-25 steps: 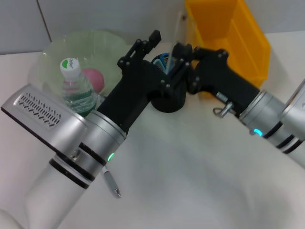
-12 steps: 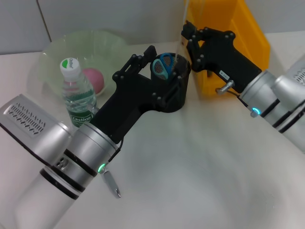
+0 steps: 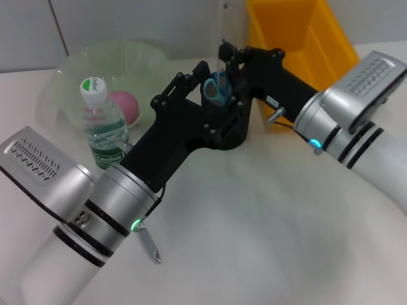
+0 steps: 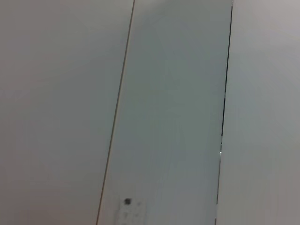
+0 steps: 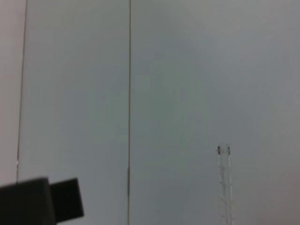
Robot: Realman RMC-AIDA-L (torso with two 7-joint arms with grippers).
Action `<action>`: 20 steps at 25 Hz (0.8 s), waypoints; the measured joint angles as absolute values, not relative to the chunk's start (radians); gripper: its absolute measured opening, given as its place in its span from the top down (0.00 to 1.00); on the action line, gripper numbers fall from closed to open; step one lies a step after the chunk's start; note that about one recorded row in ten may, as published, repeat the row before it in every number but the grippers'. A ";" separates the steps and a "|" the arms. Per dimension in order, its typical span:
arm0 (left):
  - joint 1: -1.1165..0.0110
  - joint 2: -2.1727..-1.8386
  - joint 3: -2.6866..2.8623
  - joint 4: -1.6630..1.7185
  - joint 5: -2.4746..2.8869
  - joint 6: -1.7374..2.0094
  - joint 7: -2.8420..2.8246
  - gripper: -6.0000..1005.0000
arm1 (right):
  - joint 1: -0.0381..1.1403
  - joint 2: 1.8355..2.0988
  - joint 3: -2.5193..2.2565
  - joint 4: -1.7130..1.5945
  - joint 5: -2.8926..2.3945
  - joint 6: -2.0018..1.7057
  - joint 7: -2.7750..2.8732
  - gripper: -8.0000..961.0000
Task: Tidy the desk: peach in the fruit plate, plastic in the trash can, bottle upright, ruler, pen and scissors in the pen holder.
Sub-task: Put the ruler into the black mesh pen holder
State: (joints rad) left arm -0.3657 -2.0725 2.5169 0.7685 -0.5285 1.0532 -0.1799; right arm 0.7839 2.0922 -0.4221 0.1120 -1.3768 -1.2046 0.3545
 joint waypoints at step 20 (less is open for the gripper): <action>-0.298 -2.016 2.413 0.746 -0.233 1.045 -0.395 0.32 | 0.766 2.090 -0.423 0.119 -1.378 -1.167 0.390 0.97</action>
State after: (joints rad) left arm -0.2978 -2.0164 2.4131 0.7462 -0.2334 1.0455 -0.3950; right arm 0.7663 2.0901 -0.4233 0.1186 -1.3776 -1.1672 0.3900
